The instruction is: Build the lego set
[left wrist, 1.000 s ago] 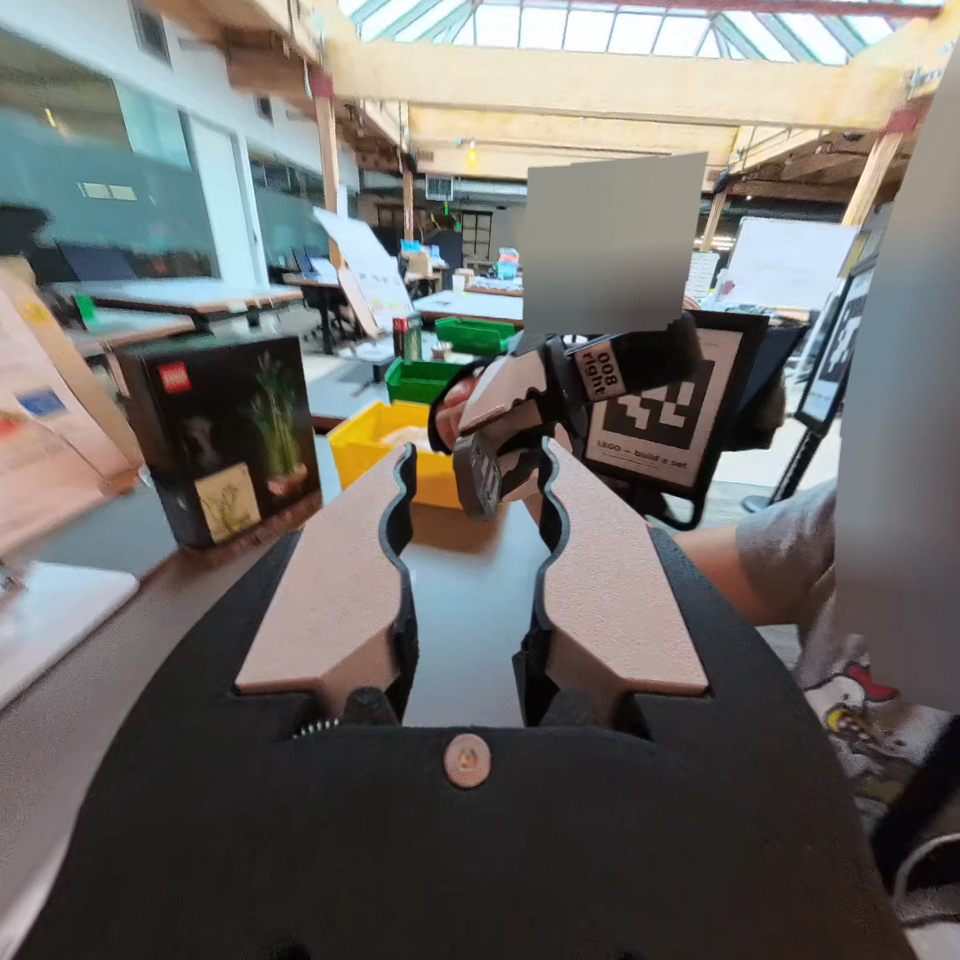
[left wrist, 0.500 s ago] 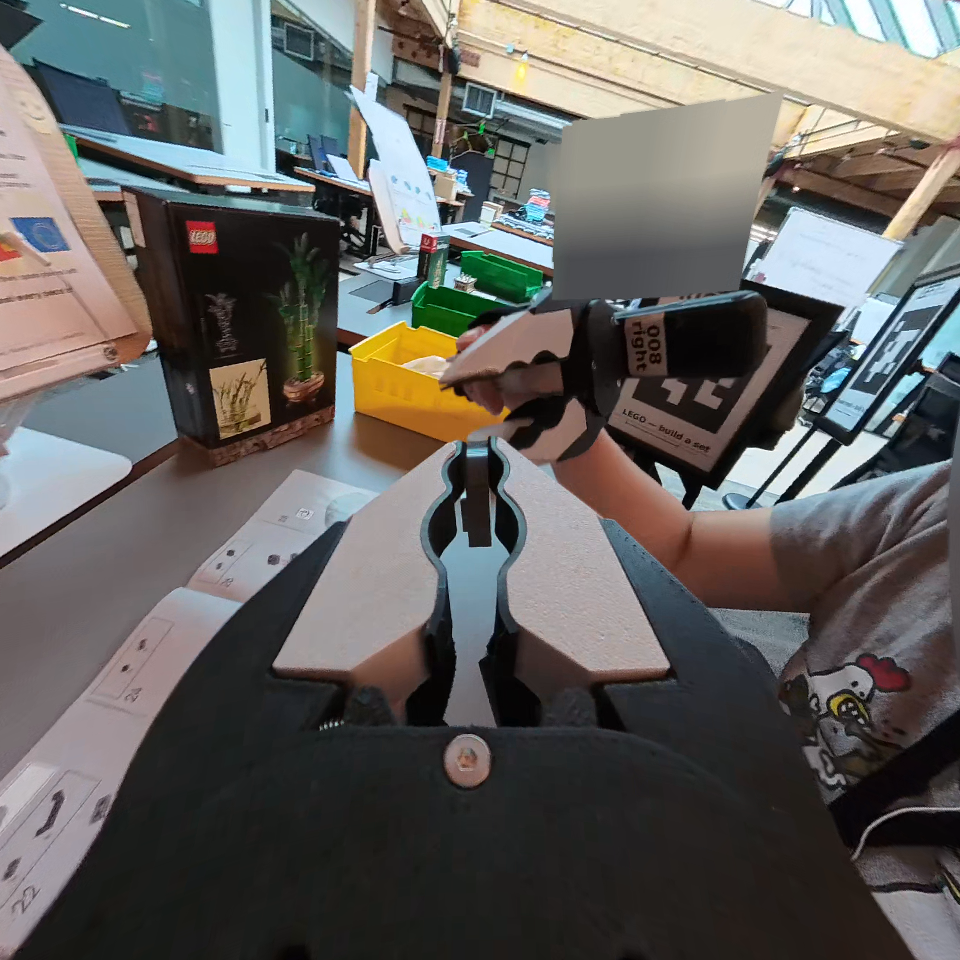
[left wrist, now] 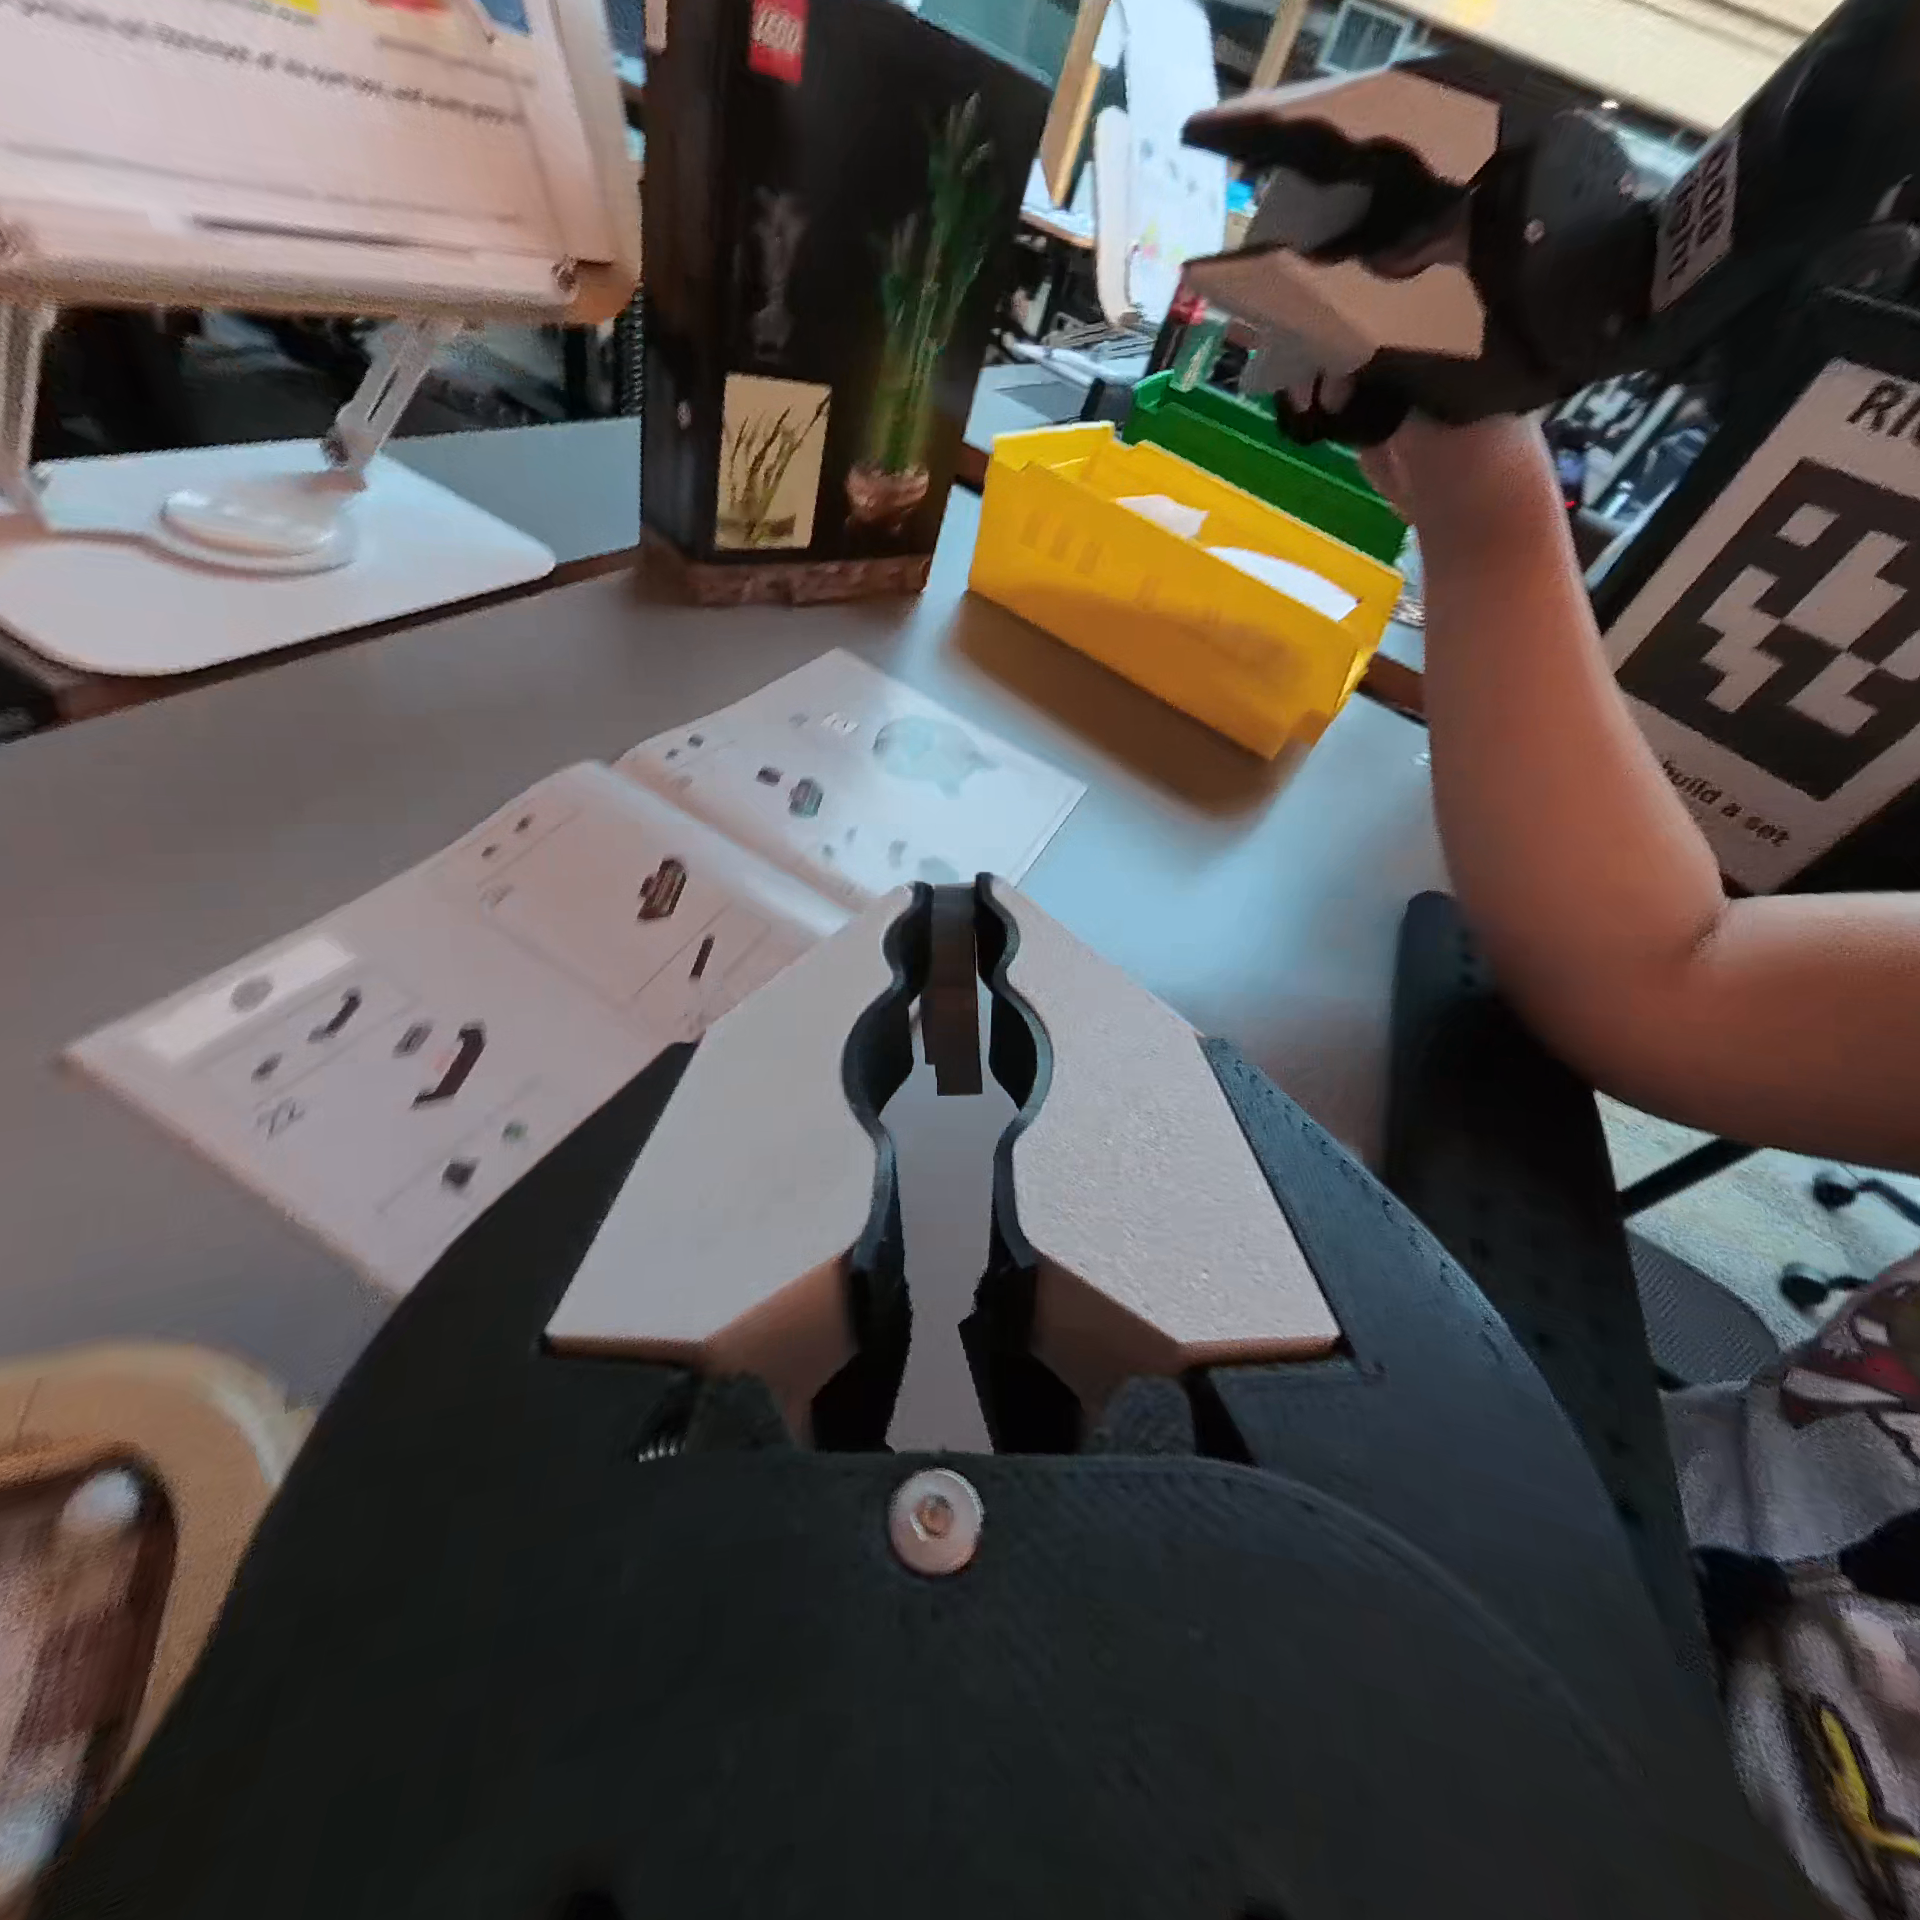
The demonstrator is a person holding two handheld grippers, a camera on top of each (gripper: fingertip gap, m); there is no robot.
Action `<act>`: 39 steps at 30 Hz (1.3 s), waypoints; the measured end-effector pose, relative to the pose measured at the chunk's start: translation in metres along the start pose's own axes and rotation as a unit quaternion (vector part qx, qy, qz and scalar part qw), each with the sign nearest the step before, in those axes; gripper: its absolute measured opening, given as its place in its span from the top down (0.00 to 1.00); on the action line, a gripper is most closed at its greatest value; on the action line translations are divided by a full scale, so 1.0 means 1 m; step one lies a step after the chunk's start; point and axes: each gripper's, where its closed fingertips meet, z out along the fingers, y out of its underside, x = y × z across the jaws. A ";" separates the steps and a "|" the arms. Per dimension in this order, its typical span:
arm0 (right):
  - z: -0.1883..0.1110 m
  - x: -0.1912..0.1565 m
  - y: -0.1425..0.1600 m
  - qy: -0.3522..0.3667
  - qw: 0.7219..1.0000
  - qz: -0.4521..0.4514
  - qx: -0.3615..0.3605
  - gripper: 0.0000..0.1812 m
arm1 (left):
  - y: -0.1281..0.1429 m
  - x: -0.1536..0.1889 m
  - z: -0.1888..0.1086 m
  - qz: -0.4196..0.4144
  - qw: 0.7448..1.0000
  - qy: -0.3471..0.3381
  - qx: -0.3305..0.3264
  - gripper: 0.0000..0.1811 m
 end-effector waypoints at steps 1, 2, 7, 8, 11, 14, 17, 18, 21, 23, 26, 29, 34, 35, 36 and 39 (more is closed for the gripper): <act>-0.001 0.000 0.002 -0.002 1.000 0.005 -0.001 0.83 | 0.006 -0.003 -0.005 -0.005 1.000 -0.010 0.000 0.97; -0.001 0.000 0.002 -0.005 1.000 0.010 0.001 0.83 | 0.012 -0.006 -0.009 -0.010 1.000 -0.020 -0.001 0.97; 0.006 -0.009 0.017 -0.031 0.999 0.023 -0.026 0.84 | 0.029 -0.006 -0.012 -0.049 0.998 -0.032 0.008 0.97; 0.008 -0.011 0.023 -0.034 0.999 0.022 -0.037 0.84 | 0.032 -0.006 -0.010 -0.059 0.998 -0.030 0.004 0.97; 0.012 -0.016 0.035 -0.042 0.997 0.018 -0.059 0.84 | 0.041 -0.009 -0.002 -0.069 0.997 -0.034 -0.014 0.97; 0.013 -0.018 0.034 -0.047 0.997 0.018 -0.054 0.84 | 0.049 -0.013 0.003 -0.056 0.997 -0.049 -0.033 0.97; 0.014 -0.017 0.035 -0.046 0.997 0.022 -0.057 0.85 | 0.054 -0.010 0.005 -0.053 0.997 -0.034 -0.039 0.97; 0.015 -0.018 0.036 -0.049 0.997 0.022 -0.058 0.85 | 0.056 -0.012 0.004 -0.056 0.997 -0.037 -0.039 0.97; 0.018 -0.021 0.038 -0.055 0.997 0.022 -0.059 0.85 | 0.068 -0.025 -0.001 -0.059 0.995 -0.064 -0.057 0.97; 0.020 -0.023 0.040 -0.059 0.996 0.021 -0.062 0.85 | 0.072 -0.030 -0.003 -0.073 0.993 -0.070 -0.059 0.97; 0.022 -0.028 0.040 -0.068 0.995 0.012 -0.068 0.85 | 0.073 -0.034 -0.004 -0.108 0.991 -0.063 -0.052 0.97; 0.023 -0.030 0.039 -0.071 0.995 0.011 -0.068 0.85 | 0.072 -0.034 -0.006 -0.117 0.991 -0.057 -0.044 0.97; 0.023 -0.051 0.043 -0.125 0.989 0.033 -0.073 0.91 | 0.072 -0.031 -0.003 -0.122 0.992 -0.031 -0.027 0.97; 0.024 -0.056 0.040 -0.141 0.987 0.044 -0.068 0.92 | 0.070 -0.028 -0.002 -0.129 0.991 -0.021 -0.020 0.97; 0.026 -0.059 0.038 -0.146 0.986 0.047 -0.065 0.92 | 0.068 -0.026 -0.002 -0.134 0.991 -0.014 -0.012 0.97; 0.034 -0.067 0.037 -0.156 0.984 0.032 -0.077 0.92 | 0.065 -0.024 -0.004 -0.131 0.991 -0.010 -0.001 0.97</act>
